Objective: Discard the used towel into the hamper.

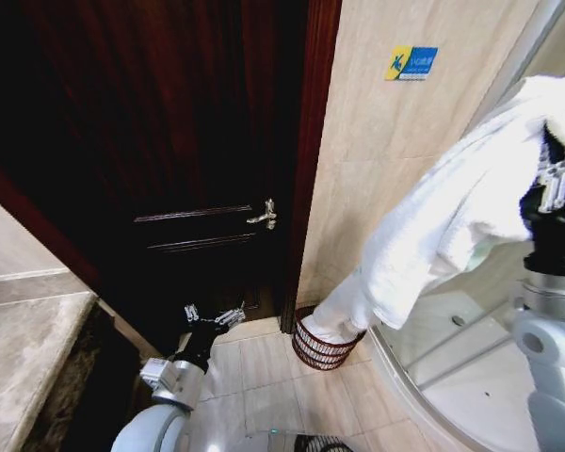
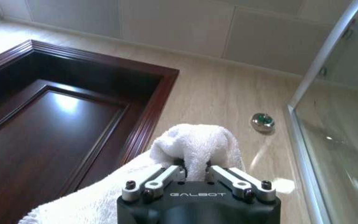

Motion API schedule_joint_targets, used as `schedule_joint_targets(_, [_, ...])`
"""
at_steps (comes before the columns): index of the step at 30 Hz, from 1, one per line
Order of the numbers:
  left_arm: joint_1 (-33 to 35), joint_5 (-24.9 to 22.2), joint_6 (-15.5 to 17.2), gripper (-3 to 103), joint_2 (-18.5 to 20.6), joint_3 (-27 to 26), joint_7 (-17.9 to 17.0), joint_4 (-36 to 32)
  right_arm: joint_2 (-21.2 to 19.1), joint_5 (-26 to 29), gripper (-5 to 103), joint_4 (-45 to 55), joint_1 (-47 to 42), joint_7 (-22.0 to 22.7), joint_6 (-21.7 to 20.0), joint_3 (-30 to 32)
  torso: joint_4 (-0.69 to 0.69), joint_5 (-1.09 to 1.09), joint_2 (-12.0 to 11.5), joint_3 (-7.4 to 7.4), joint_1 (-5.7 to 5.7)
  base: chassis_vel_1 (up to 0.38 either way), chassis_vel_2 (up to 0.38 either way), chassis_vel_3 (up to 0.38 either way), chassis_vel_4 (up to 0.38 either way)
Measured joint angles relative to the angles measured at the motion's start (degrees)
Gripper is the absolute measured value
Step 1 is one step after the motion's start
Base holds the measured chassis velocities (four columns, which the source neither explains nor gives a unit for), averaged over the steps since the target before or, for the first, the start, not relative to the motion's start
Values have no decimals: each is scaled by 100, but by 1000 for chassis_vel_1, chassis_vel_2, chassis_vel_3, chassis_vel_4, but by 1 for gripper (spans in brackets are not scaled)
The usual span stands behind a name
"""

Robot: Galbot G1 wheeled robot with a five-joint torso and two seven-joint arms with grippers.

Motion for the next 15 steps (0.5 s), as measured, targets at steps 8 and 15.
schedule_joint_targets(8, [-1,0,0,100,0,0,0,0,-55,36,9,-159,88,9,75,-85,0,0,-3,1,3,-44,46,45,-41])
schedule_joint_targets(15, [0,0,0,100,0,0,0,0,-183,154,9,-677,574,-117,316,-440,0,1,-3,-1,-3,0,0,0,0])
